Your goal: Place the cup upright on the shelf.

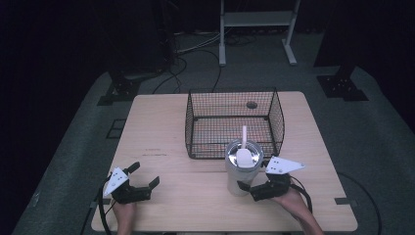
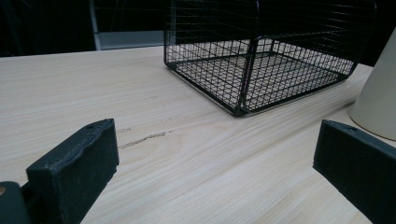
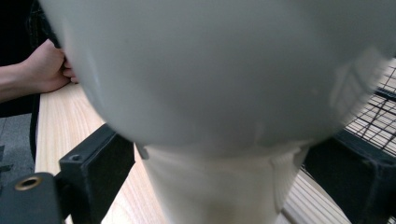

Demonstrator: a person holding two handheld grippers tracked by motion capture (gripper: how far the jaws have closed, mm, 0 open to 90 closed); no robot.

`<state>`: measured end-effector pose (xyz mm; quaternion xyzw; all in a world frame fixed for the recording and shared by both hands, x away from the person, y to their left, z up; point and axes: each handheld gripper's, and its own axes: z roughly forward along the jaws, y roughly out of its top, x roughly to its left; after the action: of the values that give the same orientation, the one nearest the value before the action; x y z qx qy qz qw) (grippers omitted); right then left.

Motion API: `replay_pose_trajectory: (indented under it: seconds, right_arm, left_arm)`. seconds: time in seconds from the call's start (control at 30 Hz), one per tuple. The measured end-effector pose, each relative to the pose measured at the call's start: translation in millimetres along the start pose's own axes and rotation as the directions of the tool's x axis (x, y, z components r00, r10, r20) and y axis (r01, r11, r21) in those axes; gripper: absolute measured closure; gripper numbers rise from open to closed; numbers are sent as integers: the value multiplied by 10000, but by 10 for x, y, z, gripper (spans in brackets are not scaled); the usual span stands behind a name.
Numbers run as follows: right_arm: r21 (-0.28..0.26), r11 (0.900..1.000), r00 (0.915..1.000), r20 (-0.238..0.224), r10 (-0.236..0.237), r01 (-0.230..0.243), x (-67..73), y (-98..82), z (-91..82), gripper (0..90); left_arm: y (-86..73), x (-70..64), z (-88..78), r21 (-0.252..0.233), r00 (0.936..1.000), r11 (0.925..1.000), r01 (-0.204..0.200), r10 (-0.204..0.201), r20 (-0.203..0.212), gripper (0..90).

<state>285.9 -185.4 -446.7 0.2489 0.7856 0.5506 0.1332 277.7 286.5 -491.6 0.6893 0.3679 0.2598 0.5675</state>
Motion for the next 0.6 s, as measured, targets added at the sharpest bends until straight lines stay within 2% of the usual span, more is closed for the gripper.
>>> replay_pose_trajectory:
  seconds: [0.6]
  right_arm:
    - [-534,9985,9997,215,83,-72,29,-19,122,72]
  left_arm:
    - [0,-2,1,4,10000,10000,-6,6,10,0]
